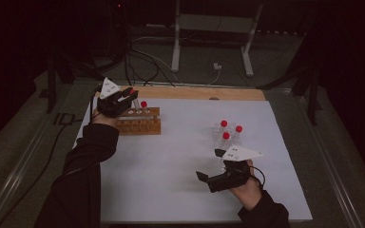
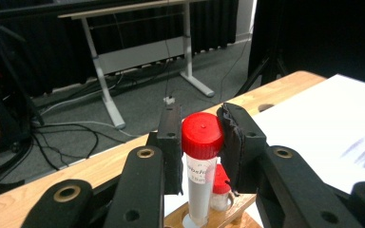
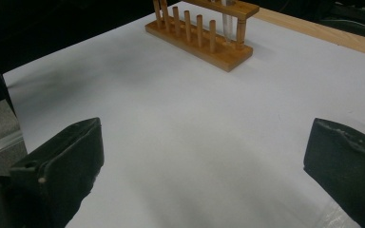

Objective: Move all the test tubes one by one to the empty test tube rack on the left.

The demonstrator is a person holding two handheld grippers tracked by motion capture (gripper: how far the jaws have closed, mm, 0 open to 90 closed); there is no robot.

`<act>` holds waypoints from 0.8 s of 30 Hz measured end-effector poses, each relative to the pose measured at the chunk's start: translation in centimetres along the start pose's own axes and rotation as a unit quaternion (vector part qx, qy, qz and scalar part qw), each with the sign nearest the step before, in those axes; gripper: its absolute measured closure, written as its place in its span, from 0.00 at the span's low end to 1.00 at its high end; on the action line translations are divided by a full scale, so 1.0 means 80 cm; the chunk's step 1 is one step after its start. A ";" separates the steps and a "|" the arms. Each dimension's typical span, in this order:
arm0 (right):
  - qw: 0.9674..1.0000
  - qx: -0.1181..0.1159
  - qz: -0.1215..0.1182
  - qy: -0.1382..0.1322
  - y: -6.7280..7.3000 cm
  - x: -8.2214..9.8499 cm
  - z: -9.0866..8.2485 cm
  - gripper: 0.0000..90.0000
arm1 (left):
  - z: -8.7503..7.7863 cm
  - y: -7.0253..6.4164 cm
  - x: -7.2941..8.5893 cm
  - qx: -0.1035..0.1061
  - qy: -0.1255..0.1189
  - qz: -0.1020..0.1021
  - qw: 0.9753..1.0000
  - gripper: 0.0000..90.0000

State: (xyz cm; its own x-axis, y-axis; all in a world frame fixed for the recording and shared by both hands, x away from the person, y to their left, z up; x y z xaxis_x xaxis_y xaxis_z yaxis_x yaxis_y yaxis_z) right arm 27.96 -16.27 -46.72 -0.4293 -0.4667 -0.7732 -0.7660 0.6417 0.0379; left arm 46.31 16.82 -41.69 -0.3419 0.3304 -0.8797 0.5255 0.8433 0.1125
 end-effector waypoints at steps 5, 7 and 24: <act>1.000 -0.001 0.000 0.002 -0.001 0.002 0.001 0.00 | 0.014 0.001 0.014 0.000 0.013 -0.011 1.000 0.80; 1.000 -0.001 -0.001 0.002 -0.001 0.002 0.000 0.00 | 0.019 0.001 0.019 0.000 0.017 -0.016 1.000 0.80; 1.000 -0.003 0.000 0.001 -0.003 0.002 -0.001 0.00 | 0.044 -0.004 0.043 0.002 0.061 -0.014 0.998 0.80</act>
State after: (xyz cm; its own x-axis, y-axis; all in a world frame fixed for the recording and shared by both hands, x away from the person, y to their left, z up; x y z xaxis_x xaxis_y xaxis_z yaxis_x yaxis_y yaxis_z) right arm 28.02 -16.58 -46.80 -0.4304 -0.4681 -0.7718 -0.7690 0.6379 0.0419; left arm 47.72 16.16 -46.39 -0.4489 0.3553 -0.8199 0.5178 0.8513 0.0854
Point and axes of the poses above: each handheld gripper's, and its own axes: z roughly forward along the jaws, x roughly out of its underside, y roughly to its left, the point moved 4 cm from there along z, roughly forward along the jaws, and after that the axes turned 12 degrees about y, right-handed, at the moved point
